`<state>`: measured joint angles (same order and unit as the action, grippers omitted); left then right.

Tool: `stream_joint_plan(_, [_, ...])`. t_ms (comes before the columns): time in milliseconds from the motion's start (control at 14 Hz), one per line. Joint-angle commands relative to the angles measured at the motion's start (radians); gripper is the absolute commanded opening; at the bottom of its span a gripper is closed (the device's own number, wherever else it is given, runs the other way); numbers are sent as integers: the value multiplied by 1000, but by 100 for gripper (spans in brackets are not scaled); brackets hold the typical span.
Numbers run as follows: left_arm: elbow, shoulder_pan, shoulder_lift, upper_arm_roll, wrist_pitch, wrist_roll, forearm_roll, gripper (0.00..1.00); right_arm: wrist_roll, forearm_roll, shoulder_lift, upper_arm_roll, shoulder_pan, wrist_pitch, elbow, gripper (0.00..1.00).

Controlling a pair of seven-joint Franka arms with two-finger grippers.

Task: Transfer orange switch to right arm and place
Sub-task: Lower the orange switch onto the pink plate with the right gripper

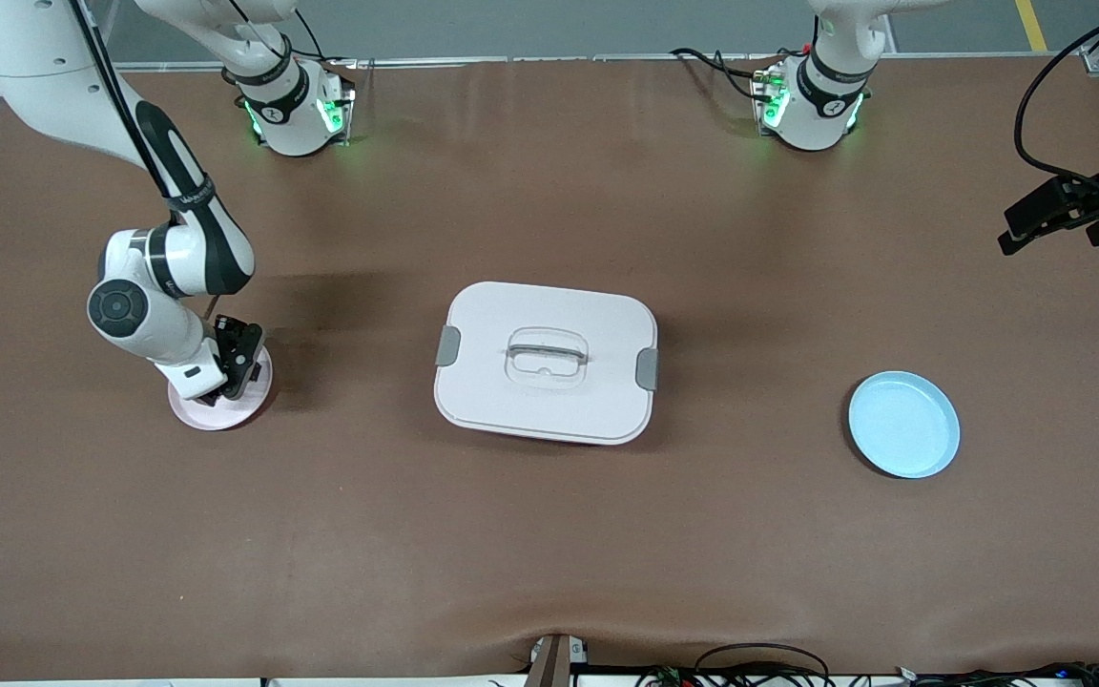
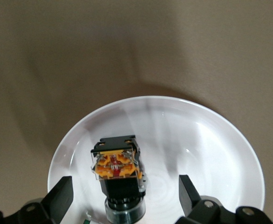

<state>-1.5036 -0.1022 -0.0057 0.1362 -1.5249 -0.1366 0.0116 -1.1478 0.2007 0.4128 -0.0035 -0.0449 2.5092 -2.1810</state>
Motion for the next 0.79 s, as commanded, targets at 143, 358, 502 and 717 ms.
stream_joint_plan(143, [-12,-7,-22,5,-6,6,2,100,276,2,-57,14,-23,-99,13,100])
stream_joint_plan(358, [-7,-8,-23,3,-6,11,2,100,477,-46,-63,14,-23,-96,15,100])
stream_joint_plan(502, [-9,-8,-23,5,-1,11,2,100,671,-52,-71,14,-36,-93,13,100])
stream_joint_plan(717, [-10,-8,-23,6,2,9,2,100,914,-53,-72,14,-39,-69,21,100])
